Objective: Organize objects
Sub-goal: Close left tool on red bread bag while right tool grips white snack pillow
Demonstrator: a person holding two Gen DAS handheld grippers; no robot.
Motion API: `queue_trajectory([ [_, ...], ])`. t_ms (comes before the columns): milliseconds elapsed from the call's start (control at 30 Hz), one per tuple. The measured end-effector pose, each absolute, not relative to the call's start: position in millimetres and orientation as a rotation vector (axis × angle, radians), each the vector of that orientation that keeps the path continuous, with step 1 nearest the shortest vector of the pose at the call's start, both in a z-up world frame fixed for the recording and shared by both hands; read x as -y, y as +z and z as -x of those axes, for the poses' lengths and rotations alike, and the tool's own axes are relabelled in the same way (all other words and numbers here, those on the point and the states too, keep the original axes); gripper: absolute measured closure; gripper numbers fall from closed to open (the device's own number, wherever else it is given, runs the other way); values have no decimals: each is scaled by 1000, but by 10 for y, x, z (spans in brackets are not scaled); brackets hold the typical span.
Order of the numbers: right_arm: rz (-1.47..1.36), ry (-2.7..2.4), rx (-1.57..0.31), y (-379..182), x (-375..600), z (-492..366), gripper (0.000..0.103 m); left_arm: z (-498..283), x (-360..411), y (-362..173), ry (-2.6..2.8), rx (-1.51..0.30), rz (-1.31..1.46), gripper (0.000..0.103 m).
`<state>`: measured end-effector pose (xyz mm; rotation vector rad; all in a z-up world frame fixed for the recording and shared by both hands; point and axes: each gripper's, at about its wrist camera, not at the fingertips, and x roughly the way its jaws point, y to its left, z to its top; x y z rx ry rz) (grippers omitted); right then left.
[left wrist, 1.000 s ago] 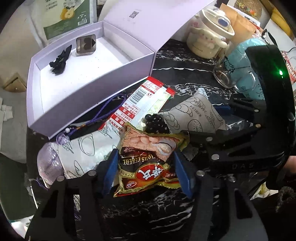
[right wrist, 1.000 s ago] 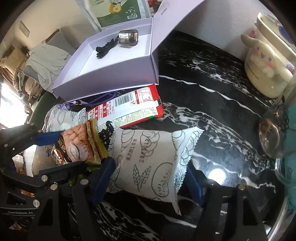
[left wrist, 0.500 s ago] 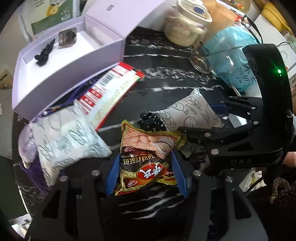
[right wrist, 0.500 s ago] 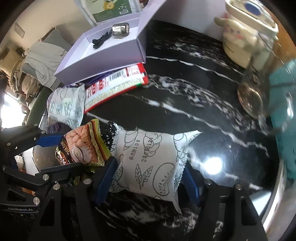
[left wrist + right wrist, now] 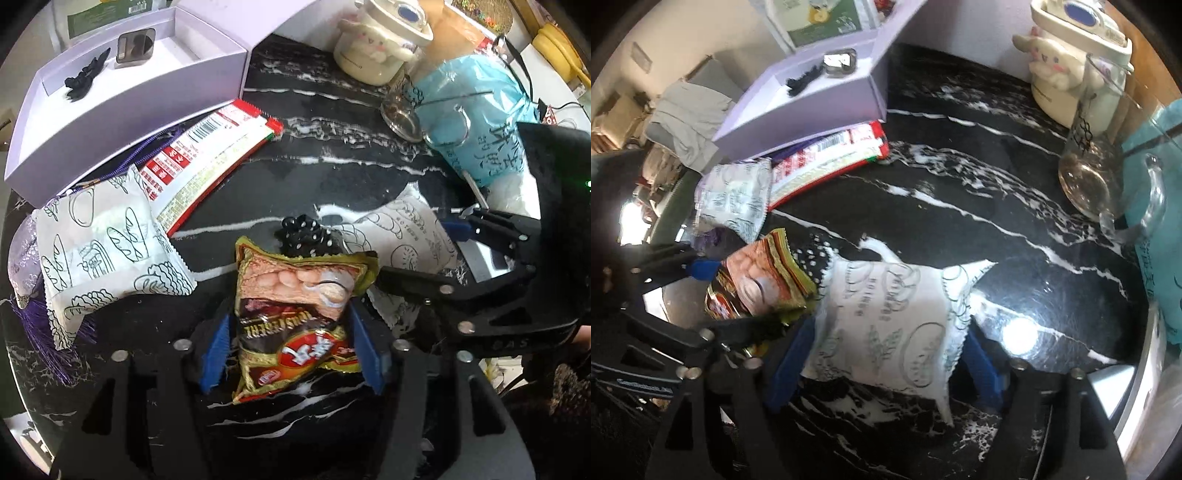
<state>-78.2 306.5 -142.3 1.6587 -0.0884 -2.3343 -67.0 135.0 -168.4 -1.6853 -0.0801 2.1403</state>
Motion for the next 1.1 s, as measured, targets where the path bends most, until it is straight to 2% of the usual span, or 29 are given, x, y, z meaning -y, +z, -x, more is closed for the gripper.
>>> queue_trajectory([
  [67,-1629,-2356,85,-1421,-3076,771,12,667,-1356,-1718,2128,69,1717,38],
  [133,-1615,-2365,97,-1431,-3090,775,7,643,-1342,-1729,2135,92,1720,38],
  [267,-1634,-2361,101,-1476,-3091,812,7,646,-1280,-1799,2140,139,1740,29],
  [467,-1658,-2347,59,-1543,-3027,870,7,677,-1209,-1809,2195,152,1708,29],
  [567,-1656,-2354,18,-1577,-2961,853,6,682,-1187,-1804,2198,164,1680,36],
  [633,-1646,-2377,-1,-1582,-2929,825,6,675,-1198,-1790,2177,172,1666,48],
  [667,-1644,-2388,16,-1582,-2934,816,6,667,-1204,-1777,2173,172,1660,51],
  [900,-1619,-2414,19,-1572,-2939,793,6,682,-1206,-1764,2145,185,1660,57],
  [1000,-1602,-2451,44,-1546,-2988,781,20,676,-1176,-1754,2140,189,1672,59],
  [1100,-1601,-2440,56,-1531,-3011,784,26,690,-1147,-1745,2148,211,1681,61],
])
